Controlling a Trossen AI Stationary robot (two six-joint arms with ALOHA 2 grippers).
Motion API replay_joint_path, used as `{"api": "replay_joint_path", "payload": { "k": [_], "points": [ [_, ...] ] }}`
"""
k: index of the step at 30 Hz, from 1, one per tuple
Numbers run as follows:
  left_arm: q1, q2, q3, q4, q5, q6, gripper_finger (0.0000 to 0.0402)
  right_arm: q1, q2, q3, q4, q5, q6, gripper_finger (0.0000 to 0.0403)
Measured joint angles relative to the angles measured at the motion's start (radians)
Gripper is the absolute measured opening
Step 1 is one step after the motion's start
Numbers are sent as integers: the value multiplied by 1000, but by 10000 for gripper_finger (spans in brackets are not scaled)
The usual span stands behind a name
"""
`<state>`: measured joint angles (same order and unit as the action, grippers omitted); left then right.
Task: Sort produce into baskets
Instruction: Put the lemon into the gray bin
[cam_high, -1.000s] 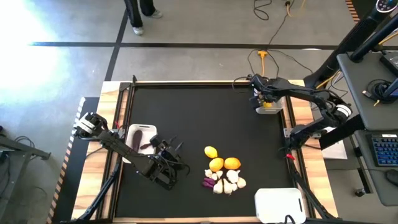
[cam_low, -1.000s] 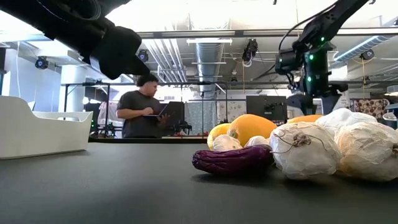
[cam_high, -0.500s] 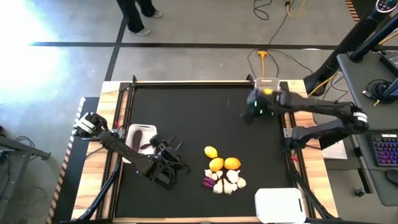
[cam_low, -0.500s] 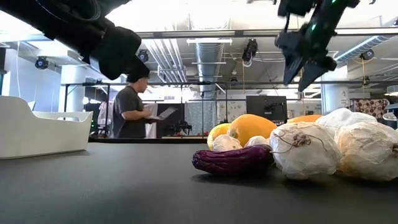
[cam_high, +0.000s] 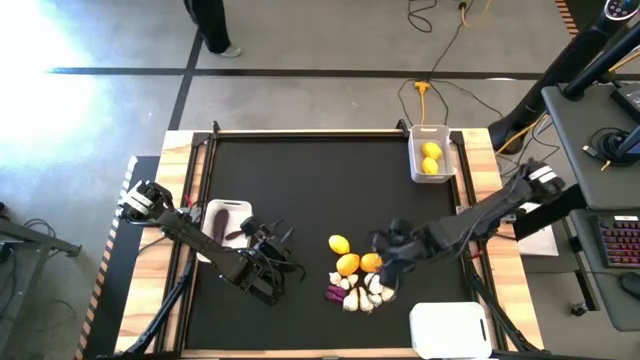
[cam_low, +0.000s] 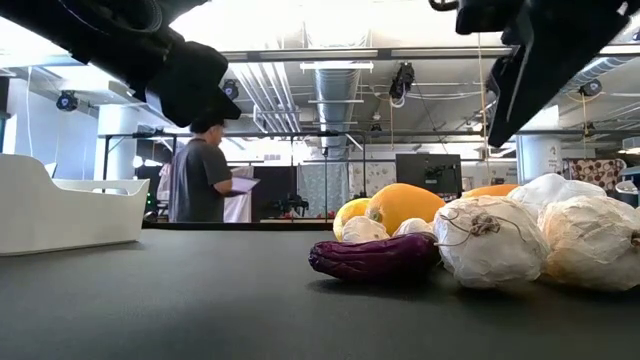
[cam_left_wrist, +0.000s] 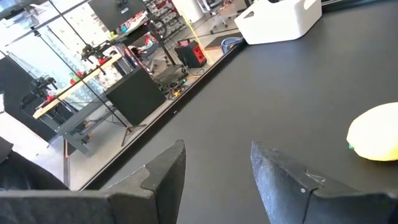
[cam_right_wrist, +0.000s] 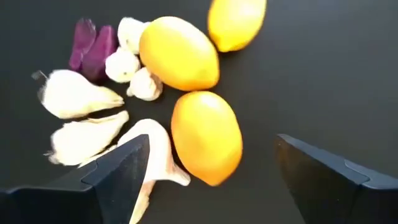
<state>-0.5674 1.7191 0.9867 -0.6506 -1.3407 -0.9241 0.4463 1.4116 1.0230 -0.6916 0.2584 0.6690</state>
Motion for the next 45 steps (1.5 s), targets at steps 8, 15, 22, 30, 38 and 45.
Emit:
{"api": "replay_joint_path", "payload": {
  "k": [8,15,22,30,38,45],
  "points": [
    [0,0,0,4,-2,0,166,0,163,82,-13,4,-88,341],
    [0,0,0,3,-2,0,166,-27,209,93,-31,-31,-95,341],
    [0,0,0,5,21,-1,166,-35,213,51,-28,-50,-88,333],
    [0,0,0,6,21,-1,166,-35,255,45,-20,-53,-134,298],
    [0,0,0,7,21,0,166,-37,295,45,-11,-46,-156,259],
    [0,0,0,7,21,0,166,-103,207,41,-44,-23,-188,241]
  ]
}}
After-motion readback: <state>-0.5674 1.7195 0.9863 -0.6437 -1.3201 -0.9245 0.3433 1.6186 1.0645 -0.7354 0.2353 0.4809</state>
